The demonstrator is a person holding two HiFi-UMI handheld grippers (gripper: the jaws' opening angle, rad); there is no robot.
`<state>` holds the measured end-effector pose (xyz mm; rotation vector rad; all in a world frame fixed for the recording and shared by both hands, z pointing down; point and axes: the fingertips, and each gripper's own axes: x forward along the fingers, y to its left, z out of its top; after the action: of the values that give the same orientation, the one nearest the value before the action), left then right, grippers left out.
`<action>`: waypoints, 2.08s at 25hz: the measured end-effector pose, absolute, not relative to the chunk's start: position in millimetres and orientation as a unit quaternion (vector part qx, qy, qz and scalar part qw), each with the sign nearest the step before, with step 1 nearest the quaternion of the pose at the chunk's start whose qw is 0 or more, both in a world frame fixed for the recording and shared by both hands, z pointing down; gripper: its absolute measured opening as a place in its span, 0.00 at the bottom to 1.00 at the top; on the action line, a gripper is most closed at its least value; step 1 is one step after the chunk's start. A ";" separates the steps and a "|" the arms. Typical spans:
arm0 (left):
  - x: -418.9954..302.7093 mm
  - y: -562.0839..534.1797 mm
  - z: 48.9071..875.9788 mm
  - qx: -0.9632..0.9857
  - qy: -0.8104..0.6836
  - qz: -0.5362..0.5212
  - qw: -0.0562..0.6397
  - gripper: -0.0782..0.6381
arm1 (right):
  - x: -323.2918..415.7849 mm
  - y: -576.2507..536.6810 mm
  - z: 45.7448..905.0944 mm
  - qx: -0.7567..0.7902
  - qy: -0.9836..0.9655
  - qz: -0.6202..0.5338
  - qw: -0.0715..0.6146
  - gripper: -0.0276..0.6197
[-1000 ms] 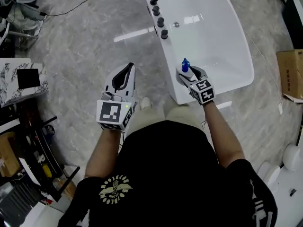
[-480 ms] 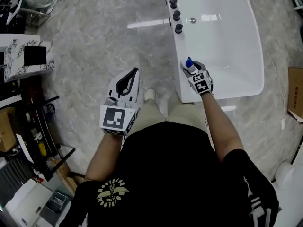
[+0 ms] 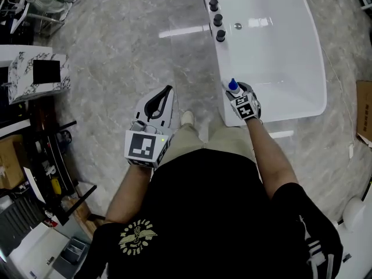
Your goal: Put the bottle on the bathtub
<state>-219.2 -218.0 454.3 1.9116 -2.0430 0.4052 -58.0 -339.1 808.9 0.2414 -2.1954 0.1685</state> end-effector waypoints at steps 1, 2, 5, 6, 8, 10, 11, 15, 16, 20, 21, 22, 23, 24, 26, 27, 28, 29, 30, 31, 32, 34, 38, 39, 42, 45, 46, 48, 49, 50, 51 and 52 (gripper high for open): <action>-219.2 -218.5 452.4 0.669 -0.713 0.142 0.156 0.13 | -56.5 -338.8 808.9 0.097 -0.884 0.065 0.452 0.44; -219.6 -218.7 450.4 0.668 -0.713 0.144 0.156 0.13 | -55.0 -338.3 808.8 0.097 -0.882 0.064 0.456 0.44; -219.7 -220.9 446.0 0.675 -0.707 0.144 0.153 0.13 | -50.4 -338.5 806.9 0.096 -0.878 0.068 0.464 0.44; -219.9 -222.3 444.2 0.680 -0.704 0.141 0.148 0.13 | -48.6 -339.1 805.2 0.097 -0.876 0.069 0.466 0.44; -222.2 -225.3 438.0 0.687 -0.700 0.133 0.141 0.13 | -44.9 -339.5 798.8 0.100 -0.874 0.063 0.470 0.44; -222.1 -228.8 429.2 0.692 -0.699 0.122 0.136 0.13 | -37.1 -338.0 790.4 0.101 -0.874 0.054 0.472 0.44; -221.2 -230.6 425.4 0.693 -0.698 0.118 0.133 0.13 | -31.1 -337.1 786.2 0.102 -0.874 0.052 0.472 0.44; -220.6 -245.9 416.9 0.709 -0.687 0.105 0.120 0.13 | -9.0 -345.2 757.2 0.142 -0.884 0.070 0.440 0.44; -218.9 -250.7 414.8 0.717 -0.680 0.100 0.117 0.13 | -4.0 -348.4 743.4 0.166 -0.889 0.083 0.420 0.44; -205.1 -264.3 405.7 0.759 -0.639 0.062 0.110 0.12 | 18.4 -358.7 665.3 0.274 -0.907 0.117 0.296 0.44; -202.0 -267.9 402.6 0.768 -0.630 0.050 0.108 0.12 | 24.8 -360.0 642.2 0.298 -0.910 0.123 0.259 0.43; -198.8 -271.7 399.5 0.776 -0.620 0.041 0.107 0.12 | 31.9 -360.1 617.9 0.320 -0.912 0.125 0.223 0.37; -195.3 -275.7 396.5 0.785 -0.609 0.033 0.105 0.12 | 39.5 -358.8 592.5 0.342 -0.913 0.123 0.187 0.29; -191.3 -279.8 393.8 0.794 -0.598 0.026 0.105 0.12 | 47.4 -356.3 566.9 0.362 -0.912 0.117 0.155 0.21; -182.4 -286.9 389.3 0.812 -0.573 0.014 0.108 0.12 | 61.2 -348.0 518.6 0.394 -0.908 0.097 0.102 0.09; -177.5 -289.5 387.5 0.820 -0.562 0.011 0.109 0.12 | 67.0 -342.7 496.9 0.407 -0.906 0.085 0.083 0.07; -172.2 -291.7 386.0 0.827 -0.552 0.012 0.105 0.12 | 72.5 -336.6 477.4 0.419 -0.903 0.074 0.067 0.06; -166.1 -293.2 385.0 0.835 -0.541 0.017 0.098 0.12 | 78.4 -329.9 460.1 0.430 -0.899 0.064 0.056 0.06; -159.3 -293.9 384.7 0.842 -0.532 0.027 0.086 0.12 | 84.6 -322.6 445.1 0.442 -0.894 0.056 0.046 0.06; -151.9 -293.5 384.7 0.849 -0.522 0.040 0.073 0.12 | 90.9 -314.7 432.2 0.454 -0.889 0.051 0.038 0.06; -144.6 -292.2 384.8 0.855 -0.513 0.051 0.060 0.12 | 97.1 -306.6 421.1 0.465 -0.884 0.048 0.032 0.06; -131.9 -288.5 383.7 0.866 -0.495 0.063 0.045 0.12 | 108.3 -290.4 404.2 0.485 -0.873 0.046 0.026 0.06; -114.1 -278.6 380.9 0.882 -0.466 0.062 0.045 0.12 | 129.4 -258.0 384.0 0.526 -0.849 0.041 0.038 0.06; -110.0 -275.4 380.2 0.885 -0.460 0.061 0.046 0.12 | 134.0 -250.6 380.4 0.534 -0.844 0.039 0.043 0.06; -99.2 -268.3 378.0 0.892 -0.446 0.060 0.047 0.12 | 143.1 -233.8 372.4 0.546 -0.835 0.030 0.058 0.06; -88.9 -261.3 376.4 0.893 -0.444 0.055 0.051 0.12 | 150.5 -221.8 368.6 0.544 -0.836 0.019 0.074 0.06; -85.0 -259.4 375.7 0.892 -0.446 0.053 0.052 0.12 | 154.5 -219.5 368.3 0.542 -0.837 0.016 0.078 0.06; -75.9 -256.9 374.0 0.889 -0.452 0.053 0.055 0.12 | 165.0 -218.3 368.2 0.539 -0.838 0.016 0.078 0.06; -71.0 -256.1 372.9 0.887 -0.455 0.054 0.055 0.12 | 170.7 -218.8 368.2 0.536 -0.840 0.018 0.076 0.06; -65.7 -255.4 371.4 0.885 -0.459 0.055 0.054 0.12 | 176.4 -220.0 368.1 0.533 -0.843 0.020 0.075 0.06; -60.4 -255.0 369.5 0.883 -0.462 0.056 0.052 0.12 | 182.0 -222.0 368.4 0.527 -0.846 0.021 0.074 0.06; -55.7 -254.9 367.4 0.881 -0.467 0.058 0.050 0.12 | 186.7 -225.1 369.1 0.520 -0.851 0.021 0.074 0.06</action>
<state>-55.7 -254.9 367.4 2.6819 -1.4222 0.1754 186.7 -225.1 369.1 1.5601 -2.5531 0.0643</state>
